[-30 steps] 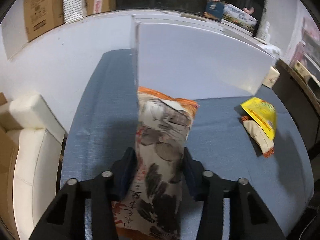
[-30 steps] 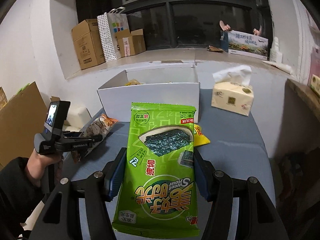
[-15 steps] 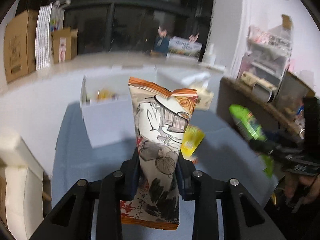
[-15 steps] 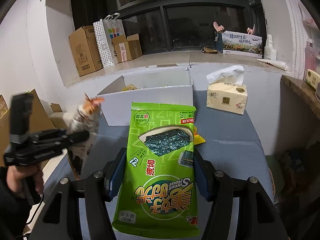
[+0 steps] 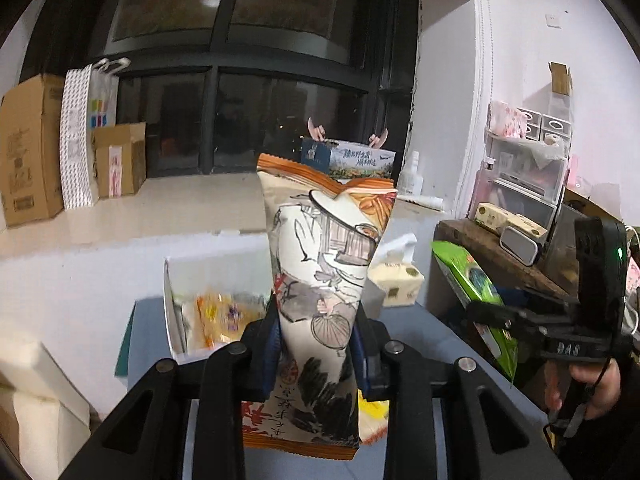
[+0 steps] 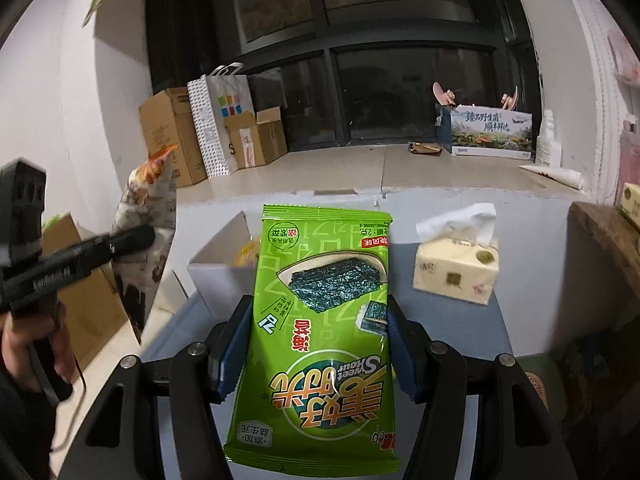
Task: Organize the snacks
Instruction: 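Carry both bags over the white box and open both tools, then withdraw both tools and grasp the yellow bag with the right tool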
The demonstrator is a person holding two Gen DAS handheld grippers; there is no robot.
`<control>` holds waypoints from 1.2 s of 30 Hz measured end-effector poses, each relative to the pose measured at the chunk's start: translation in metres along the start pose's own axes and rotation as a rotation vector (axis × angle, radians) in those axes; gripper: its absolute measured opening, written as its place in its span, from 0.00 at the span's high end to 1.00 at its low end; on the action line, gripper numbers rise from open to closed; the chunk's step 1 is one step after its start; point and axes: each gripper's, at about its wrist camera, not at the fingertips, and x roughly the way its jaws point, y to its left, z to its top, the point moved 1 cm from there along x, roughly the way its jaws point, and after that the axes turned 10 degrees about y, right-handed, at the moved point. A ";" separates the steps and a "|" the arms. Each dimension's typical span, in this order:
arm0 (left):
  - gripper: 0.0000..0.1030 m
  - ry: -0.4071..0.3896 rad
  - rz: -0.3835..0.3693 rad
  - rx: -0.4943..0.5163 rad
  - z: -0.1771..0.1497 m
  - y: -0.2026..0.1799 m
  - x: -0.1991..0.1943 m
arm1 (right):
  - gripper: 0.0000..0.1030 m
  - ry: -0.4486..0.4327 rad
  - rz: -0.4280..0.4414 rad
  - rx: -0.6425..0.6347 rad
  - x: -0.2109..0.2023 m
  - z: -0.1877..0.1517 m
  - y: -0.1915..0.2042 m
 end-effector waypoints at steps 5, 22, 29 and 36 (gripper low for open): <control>0.68 0.000 -0.007 -0.018 0.040 0.015 0.033 | 0.36 0.008 0.018 0.032 0.030 0.045 -0.011; 0.00 0.229 0.079 -0.142 0.061 0.092 0.164 | 0.05 0.231 -0.041 0.022 0.190 0.107 -0.029; 0.00 0.245 0.078 -0.193 0.051 0.097 0.156 | 0.00 0.219 -0.023 0.096 0.185 0.098 -0.049; 0.00 0.185 0.075 -0.117 0.055 0.069 0.113 | 0.00 0.134 -0.042 0.100 0.139 0.098 -0.047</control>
